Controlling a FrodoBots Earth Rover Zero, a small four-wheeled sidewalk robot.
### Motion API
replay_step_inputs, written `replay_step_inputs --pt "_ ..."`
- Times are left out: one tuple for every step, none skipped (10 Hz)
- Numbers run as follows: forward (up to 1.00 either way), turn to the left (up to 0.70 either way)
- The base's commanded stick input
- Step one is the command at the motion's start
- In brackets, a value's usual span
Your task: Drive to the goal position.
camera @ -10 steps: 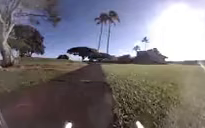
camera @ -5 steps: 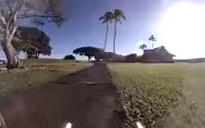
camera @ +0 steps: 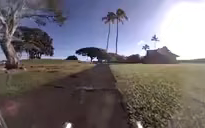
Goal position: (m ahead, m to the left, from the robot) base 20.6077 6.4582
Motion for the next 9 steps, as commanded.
replay_step_inputs --pt "0.7 0.0" --pt "0.7 0.0" --pt "0.7 0.0" --pt "0.7 0.0" --pt "0.7 0.0" --pt "0.7 0.0" --pt "0.7 0.0" --pt "0.7 0.0" --pt "0.7 0.0"
